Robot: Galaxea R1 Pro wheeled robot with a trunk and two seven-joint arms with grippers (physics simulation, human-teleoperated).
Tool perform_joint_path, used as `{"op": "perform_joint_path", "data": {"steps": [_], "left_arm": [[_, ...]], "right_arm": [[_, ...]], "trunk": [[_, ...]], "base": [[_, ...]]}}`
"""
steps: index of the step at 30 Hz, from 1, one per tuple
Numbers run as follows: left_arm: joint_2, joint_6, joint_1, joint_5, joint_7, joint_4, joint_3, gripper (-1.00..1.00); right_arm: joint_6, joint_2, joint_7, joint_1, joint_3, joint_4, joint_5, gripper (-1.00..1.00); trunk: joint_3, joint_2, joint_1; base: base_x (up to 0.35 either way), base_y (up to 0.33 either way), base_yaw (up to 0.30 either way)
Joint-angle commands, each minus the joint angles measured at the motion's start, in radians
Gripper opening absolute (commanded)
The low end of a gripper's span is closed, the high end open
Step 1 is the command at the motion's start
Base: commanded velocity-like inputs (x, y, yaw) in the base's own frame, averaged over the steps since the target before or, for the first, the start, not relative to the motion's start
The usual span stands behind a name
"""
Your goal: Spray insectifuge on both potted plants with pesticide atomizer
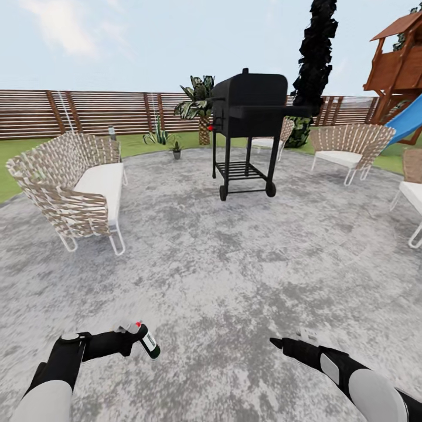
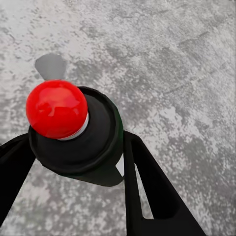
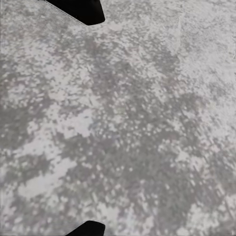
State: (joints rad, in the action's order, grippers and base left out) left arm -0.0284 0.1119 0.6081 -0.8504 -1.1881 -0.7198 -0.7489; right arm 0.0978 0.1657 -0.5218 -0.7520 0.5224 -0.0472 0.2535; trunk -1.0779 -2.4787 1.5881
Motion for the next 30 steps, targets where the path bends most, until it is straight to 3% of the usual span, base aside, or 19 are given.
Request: {"op": "perform_joint_path", "data": {"steps": [1,30], "left_arm": [[0.001,0.009,0.001,-0.004,-0.005,-0.001,-0.004,-1.0],[0.003,0.009,0.001,-0.004,-0.005,-0.001,-0.003,-1.0]], "right_arm": [[0.008,0.0,-0.004,0.0,0.009,-0.002,0.007,1.0],[0.007,0.0,-0.005,0.0,0.008,0.0,0.009,1.0]], "trunk": [[-0.001,0.0,0.0],[-0.001,0.0,0.0]], "base": [[0.335,0.0,0.0],[0.335,0.0,0.03]]}}
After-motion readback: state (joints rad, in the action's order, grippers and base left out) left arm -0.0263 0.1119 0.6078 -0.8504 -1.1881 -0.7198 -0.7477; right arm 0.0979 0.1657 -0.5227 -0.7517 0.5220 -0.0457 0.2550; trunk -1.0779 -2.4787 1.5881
